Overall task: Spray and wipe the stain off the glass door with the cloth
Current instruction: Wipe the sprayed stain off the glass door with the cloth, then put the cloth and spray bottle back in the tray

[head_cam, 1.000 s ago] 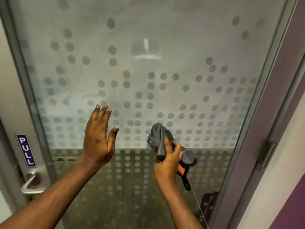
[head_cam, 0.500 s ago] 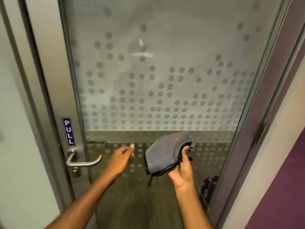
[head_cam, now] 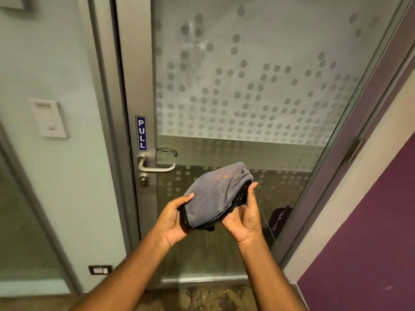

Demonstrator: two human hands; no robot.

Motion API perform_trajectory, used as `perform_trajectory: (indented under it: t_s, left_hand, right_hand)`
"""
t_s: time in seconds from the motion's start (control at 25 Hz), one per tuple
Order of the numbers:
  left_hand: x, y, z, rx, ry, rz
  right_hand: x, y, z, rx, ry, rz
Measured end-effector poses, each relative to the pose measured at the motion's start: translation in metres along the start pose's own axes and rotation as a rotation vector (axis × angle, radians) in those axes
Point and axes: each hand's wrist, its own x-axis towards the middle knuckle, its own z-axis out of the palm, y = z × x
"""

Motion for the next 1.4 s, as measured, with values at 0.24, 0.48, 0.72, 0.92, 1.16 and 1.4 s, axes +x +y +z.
perform_trajectory:
  t_s: [0.24,0.48,0.72,0.92,1.16,1.4]
  left_hand:
    - [-0.055,-0.003,-0.015,-0.013,0.092,0.098]
    - [-0.123,-0.021,-0.031,-0.012,0.236,0.310]
    - [-0.222,-0.060,-0.049,-0.030,0.282,0.349]
    - [-0.311,-0.098,-0.064,-0.018,0.404,0.376]
    - [-0.412,-0.117,-0.092,0.021,0.775,0.457]
    - [-0.535,-0.144,-0.138,0.412,1.075,0.531]
  right_hand:
    - [-0.032,0.024,0.019,-0.022,-0.056,0.140]
    - [-0.067,0.048,0.036,-0.040,-0.089,0.278]
    - [-0.119,0.081,0.049,-0.012,-0.102,0.396]
    - [-0.178,0.124,0.053,-0.087,-0.108,0.547]
    - [-0.234,0.178,0.066,-0.502,-0.110,0.681]
    - [-0.303,0.271,0.090,-0.754,-0.212,0.882]
